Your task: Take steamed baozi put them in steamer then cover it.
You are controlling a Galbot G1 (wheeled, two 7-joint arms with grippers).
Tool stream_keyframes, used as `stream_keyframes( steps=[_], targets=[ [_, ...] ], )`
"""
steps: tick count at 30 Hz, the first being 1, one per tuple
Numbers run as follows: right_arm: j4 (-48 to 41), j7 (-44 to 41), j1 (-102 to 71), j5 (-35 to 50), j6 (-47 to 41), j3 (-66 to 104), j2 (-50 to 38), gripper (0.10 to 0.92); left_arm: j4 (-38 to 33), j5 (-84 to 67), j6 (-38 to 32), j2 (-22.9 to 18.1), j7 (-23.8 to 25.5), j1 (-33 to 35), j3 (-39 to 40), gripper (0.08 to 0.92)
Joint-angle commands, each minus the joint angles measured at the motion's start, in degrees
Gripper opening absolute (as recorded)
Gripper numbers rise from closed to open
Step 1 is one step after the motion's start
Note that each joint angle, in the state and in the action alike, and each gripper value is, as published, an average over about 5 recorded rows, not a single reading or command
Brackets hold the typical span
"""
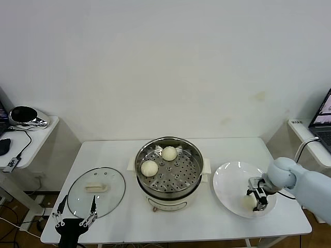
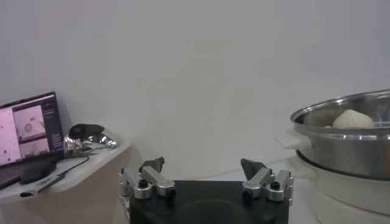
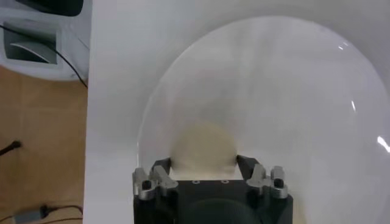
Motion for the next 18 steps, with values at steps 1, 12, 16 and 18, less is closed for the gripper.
stream_keyframes(
  steps=[1, 12, 16, 18],
  targets=[
    [-0.5, -0.8, 2.2, 0.7, 0.0, -0.3, 0.1, 0.582, 0.0, 0.0, 0.0, 0.0, -0.1, 0.0, 0.0, 0.823],
    [0.6, -8.1, 23.0, 8.3, 1.1, -4.7, -2.9, 0.56, -0.3, -0.3, -0.2, 0.5, -0.2, 0.0, -0.2, 0.823],
    [-0.7, -11.2, 32.2, 12.5, 1.9, -5.7, -0.7, 0.56, 0.1, -0.3, -0.4, 0.6, -0.2, -0.3, 0.3, 0.823],
    [-1.1, -11.9, 37.1, 14.9, 2.4, -7.4, 1.4, 0.56, 0.2, -0.3, -0.5, 0.7, -0.3, -0.4, 0.4, 0.823]
  ],
)
